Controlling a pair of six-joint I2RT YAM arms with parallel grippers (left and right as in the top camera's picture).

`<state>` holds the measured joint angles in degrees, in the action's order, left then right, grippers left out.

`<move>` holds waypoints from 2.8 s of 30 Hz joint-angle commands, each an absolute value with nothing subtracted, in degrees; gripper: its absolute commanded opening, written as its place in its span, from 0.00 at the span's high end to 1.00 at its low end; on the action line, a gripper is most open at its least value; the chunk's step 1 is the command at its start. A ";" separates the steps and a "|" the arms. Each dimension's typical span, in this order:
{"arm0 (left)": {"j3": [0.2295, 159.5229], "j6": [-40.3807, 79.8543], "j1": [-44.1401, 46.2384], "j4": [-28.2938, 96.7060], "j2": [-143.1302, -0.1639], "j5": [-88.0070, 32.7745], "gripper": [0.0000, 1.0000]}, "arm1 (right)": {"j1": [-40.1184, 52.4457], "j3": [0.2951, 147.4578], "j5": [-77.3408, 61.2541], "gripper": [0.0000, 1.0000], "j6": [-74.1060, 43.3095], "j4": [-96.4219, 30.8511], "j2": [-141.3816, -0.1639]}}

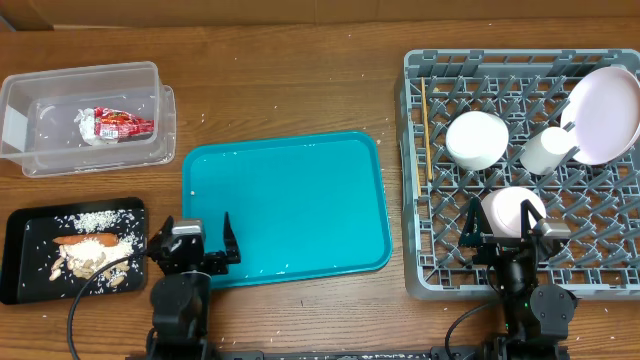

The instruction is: Sort waste into correct bins and load items into the dishwasher

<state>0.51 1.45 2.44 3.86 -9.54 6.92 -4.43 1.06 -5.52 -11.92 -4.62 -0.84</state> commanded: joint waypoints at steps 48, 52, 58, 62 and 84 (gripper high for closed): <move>0.32 -0.89 -4.49 4.47 -0.21 -0.47 0.00 | -4.58 0.47 -5.02 0.00 -11.55 -4.38 -0.16; 0.32 -0.89 -4.49 4.47 -0.21 -0.47 0.00 | -4.58 0.47 -5.02 0.00 -11.53 -4.38 -0.16; 0.32 -0.89 -4.49 4.47 -0.21 -0.47 0.00 | -4.58 0.47 -4.99 0.00 -11.55 -4.38 -0.16; 0.32 -0.89 -4.49 4.47 -0.21 -0.47 0.00 | -4.58 0.47 -5.02 0.00 -11.55 -4.38 -0.16; 0.32 -0.89 -4.49 4.47 -0.21 -0.47 0.00 | -4.58 0.47 -5.02 0.00 -11.53 -4.38 -0.16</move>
